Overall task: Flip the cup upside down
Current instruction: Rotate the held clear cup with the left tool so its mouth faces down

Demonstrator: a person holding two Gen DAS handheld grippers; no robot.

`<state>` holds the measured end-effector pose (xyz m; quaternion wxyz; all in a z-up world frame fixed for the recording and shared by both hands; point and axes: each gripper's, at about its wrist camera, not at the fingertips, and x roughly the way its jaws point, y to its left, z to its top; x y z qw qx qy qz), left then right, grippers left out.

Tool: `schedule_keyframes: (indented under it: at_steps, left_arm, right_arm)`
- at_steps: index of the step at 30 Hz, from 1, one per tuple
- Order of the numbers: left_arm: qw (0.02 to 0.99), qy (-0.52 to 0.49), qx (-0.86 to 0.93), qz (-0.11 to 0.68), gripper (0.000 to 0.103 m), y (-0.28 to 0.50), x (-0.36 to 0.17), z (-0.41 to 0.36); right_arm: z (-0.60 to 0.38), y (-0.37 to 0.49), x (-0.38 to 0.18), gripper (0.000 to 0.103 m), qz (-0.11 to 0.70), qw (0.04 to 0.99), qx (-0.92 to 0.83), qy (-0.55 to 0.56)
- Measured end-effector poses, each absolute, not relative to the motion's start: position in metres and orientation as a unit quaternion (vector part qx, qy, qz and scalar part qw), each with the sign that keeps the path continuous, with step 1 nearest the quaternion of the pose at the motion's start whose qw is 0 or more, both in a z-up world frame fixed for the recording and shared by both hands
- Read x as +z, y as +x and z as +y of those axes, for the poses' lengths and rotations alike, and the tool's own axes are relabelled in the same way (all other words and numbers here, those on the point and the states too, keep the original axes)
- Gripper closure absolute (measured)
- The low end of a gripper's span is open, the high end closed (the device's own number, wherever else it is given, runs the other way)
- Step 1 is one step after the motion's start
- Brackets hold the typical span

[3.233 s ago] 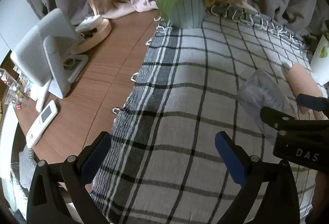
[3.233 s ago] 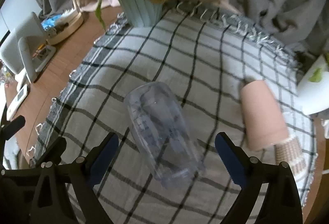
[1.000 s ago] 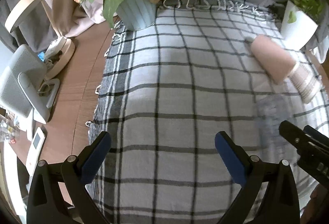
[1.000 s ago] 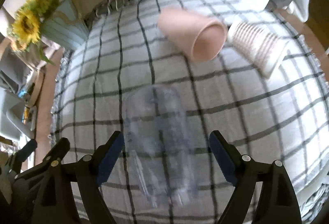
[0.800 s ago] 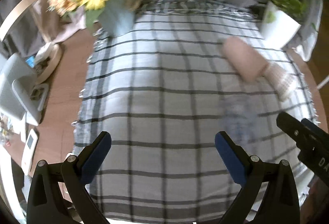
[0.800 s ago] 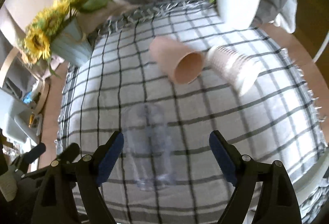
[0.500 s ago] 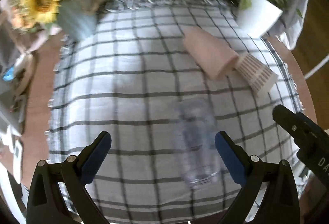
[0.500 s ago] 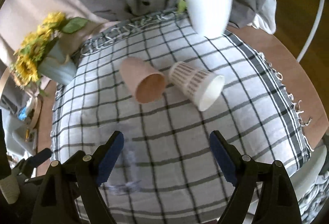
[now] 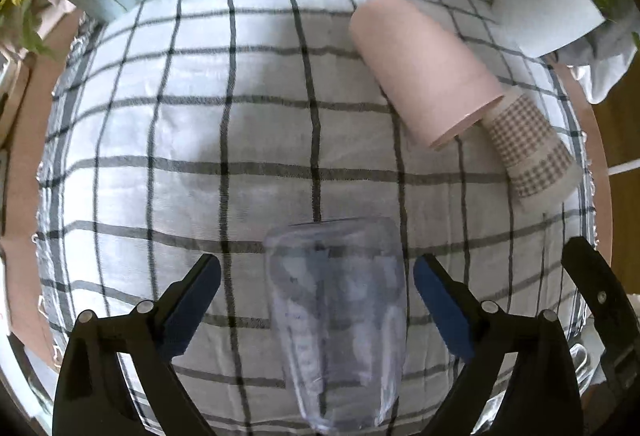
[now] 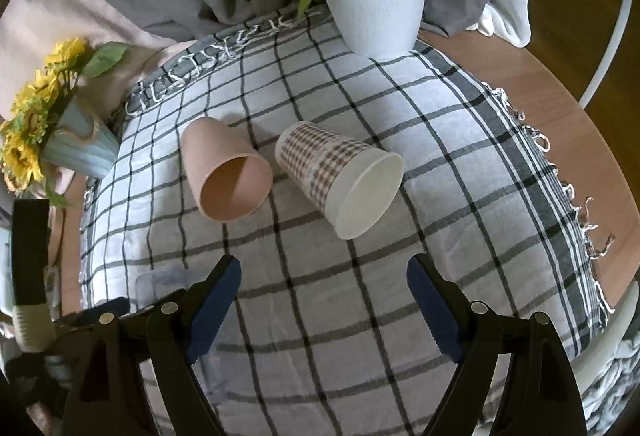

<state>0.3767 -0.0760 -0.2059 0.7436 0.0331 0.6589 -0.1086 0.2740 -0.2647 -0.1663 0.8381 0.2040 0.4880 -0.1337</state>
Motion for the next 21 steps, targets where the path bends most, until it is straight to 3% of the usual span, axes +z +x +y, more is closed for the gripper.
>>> schedule_keyframes:
  at_steps: [2,6,21]
  left_arm:
    - [0.738,0.037,-0.105,0.666,0.012,0.380,-0.212,-0.080]
    - [0.726,0.029,-0.101,0.680,0.030,0.384,-0.223,-0.087]
    - [0.780,0.025,-0.098,0.618,0.031,0.360,-0.168,-0.087]
  right_arm:
    - [-0.268,0.276,-0.170,0.018,0.492,0.836,-0.130,0.205]
    - [-0.270,0.280,-0.175,0.018,0.500,0.833,-0.125,0.199]
    - [-0.276,0.274,-0.164,0.018,0.492,0.842,-0.096,0.201]
